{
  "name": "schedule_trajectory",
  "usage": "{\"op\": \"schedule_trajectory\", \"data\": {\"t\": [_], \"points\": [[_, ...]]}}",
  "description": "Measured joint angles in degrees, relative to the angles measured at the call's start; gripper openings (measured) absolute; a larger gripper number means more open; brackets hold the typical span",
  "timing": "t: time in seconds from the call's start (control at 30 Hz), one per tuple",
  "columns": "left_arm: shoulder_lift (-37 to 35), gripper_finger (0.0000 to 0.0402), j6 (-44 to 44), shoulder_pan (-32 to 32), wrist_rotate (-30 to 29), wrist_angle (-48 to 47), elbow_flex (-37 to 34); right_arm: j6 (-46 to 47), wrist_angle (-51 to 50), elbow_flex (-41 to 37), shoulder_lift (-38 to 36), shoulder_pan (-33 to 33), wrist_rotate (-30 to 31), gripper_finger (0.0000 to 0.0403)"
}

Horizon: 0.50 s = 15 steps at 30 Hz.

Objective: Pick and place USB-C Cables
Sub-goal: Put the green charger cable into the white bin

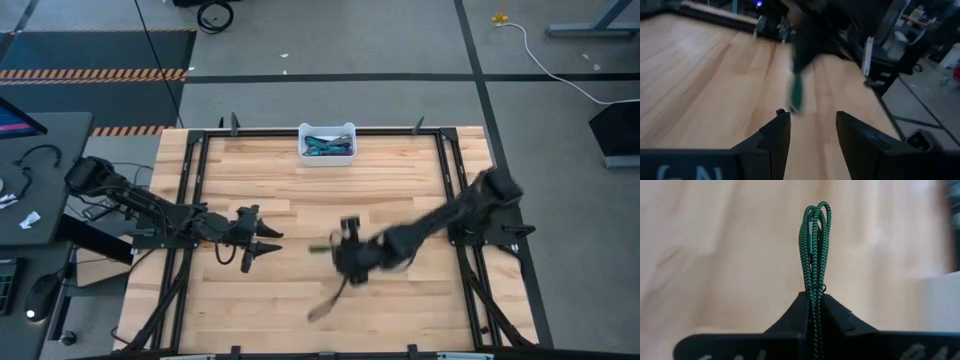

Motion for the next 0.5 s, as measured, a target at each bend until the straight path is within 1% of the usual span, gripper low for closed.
{"op": "schedule_trajectory", "data": {"t": [0.07, 0.1, 0.23, 0.37, 0.5], "points": [[-1.06, 0.0165, 1.31, -0.34, -0.69, -0.01, 0.0, -6.28, 0.44, 0.06, -5.02, -4.84, -0.78, 0.0028], [-1.57, 0.0165, 2.04, -0.46, -1.02, -0.1, 0.0, -9.47, 0.99, 0.08, -7.03, -7.92, -2.24, 0.0028], [-2.78, 0.0164, 6.92, 0.08, -2.98, 0.0, 0.0, -20.01, 3.07, 0.11, -11.71, -23.64, -12.09, 0.0028], [-3.02, 0.0164, 10.94, 2.78, -4.61, 1.3, 0.0, -29.06, 7.99, 0.11, -11.04, -39.79, -24.09, 0.0028], [-3.02, 0.0164, 14.49, 7.71, -4.65, 4.21, 0.0, -32.73, 15.79, 0.11, -6.52, -52.69, -36.22, 0.0028]]}}
